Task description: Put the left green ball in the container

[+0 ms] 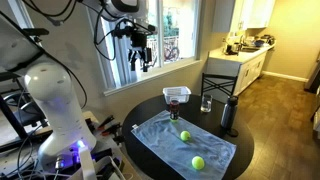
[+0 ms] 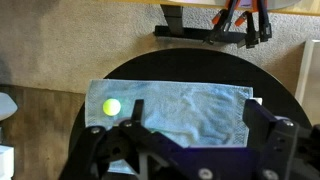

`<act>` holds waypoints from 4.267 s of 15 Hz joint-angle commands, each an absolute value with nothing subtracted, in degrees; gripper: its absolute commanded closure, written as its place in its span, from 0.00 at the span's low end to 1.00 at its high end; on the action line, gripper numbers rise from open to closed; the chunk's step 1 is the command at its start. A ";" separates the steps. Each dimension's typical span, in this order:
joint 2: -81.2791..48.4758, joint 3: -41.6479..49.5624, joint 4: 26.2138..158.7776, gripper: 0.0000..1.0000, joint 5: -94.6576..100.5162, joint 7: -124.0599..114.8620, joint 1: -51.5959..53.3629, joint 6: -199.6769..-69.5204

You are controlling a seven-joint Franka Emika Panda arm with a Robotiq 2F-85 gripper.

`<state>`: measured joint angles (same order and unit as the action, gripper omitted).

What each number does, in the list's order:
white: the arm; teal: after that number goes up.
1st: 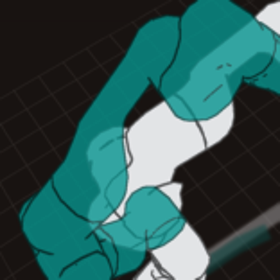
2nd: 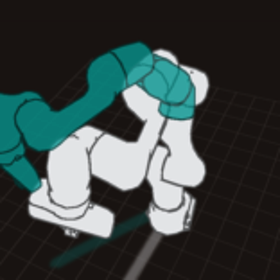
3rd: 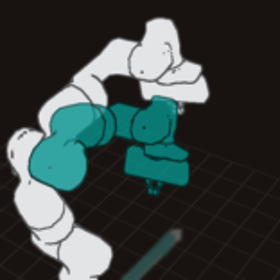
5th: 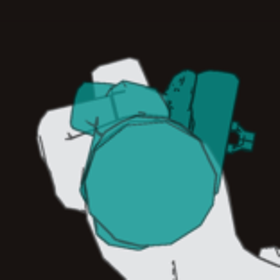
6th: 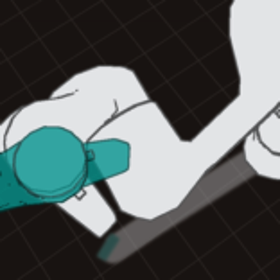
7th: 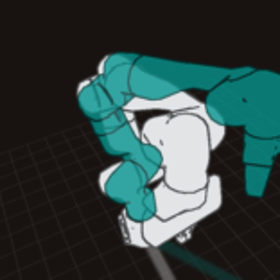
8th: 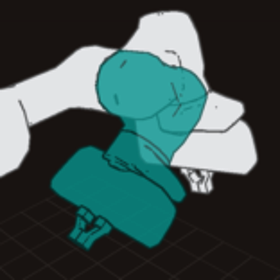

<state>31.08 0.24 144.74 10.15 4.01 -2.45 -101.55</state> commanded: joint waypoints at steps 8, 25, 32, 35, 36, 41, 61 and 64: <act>31.96 1.16 145.28 0.00 11.76 4.27 -2.50 -103.07; -3.92 8.74 136.35 0.00 20.05 -9.85 -12.06 -142.77; -21.67 10.06 120.88 0.00 16.37 -13.78 -8.25 -141.22; -27.79 11.11 115.80 0.00 16.47 -16.21 -6.39 -141.65; -29.62 11.24 114.16 0.00 15.87 -16.55 -6.01 -141.16; -35.02 11.99 109.62 0.00 14.17 -16.52 -4.39 -140.53; -50.51 10.59 95.24 0.00 10.78 -16.89 -2.62 -138.71; -55.89 10.48 89.83 0.00 10.15 -16.43 -0.66 -137.77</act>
<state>-50.97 10.34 95.70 11.56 -16.20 -2.20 -139.75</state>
